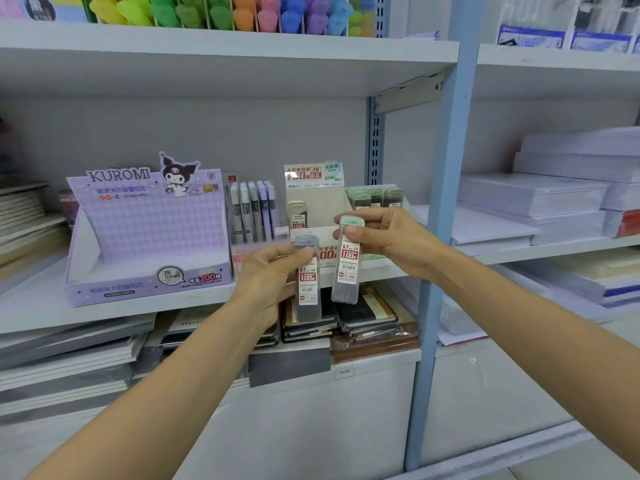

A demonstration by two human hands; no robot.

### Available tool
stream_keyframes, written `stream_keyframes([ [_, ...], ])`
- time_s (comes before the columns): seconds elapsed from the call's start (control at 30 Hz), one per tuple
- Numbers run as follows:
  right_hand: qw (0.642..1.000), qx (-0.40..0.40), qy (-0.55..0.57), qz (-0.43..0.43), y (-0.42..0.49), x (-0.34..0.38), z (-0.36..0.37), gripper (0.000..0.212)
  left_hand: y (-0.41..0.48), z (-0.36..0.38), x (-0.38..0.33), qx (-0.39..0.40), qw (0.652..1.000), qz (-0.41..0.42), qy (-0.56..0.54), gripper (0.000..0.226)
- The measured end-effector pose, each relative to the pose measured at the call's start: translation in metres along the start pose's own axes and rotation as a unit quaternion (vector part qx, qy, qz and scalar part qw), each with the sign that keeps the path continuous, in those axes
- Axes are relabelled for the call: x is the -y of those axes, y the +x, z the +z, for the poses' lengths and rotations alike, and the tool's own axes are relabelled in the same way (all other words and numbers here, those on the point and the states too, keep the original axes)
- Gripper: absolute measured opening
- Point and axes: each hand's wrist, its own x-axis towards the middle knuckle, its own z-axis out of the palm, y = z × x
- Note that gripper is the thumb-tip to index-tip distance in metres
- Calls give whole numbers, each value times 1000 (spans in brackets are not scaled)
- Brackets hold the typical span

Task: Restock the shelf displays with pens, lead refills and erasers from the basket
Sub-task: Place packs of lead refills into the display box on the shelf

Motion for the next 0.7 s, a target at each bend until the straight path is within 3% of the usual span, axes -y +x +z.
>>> stream_keyframes([
  [0.13,998,30,-41,-27,-1,-2,8,30,-2,3,-1,11,999,15,-34,23],
  [0.33,992,-29,-84,-89,-2,-8,19,35,-4,10,0,73,994,37,-69,19],
  [0.43,989,-26,-109,-92,-1,-13,20,40,-5,12,4,76,995,68,-16,29],
  [0.57,983,-7,-164,-86,-3,-13,10,22,-3,19,7,38,991,115,62,35],
  [0.63,976,-3,-200,-85,-4,-12,-1,15,-1,22,8,52,976,163,136,28],
  [0.7,971,-23,-217,-94,-5,-8,-18,15,3,25,10,60,937,234,253,26],
])
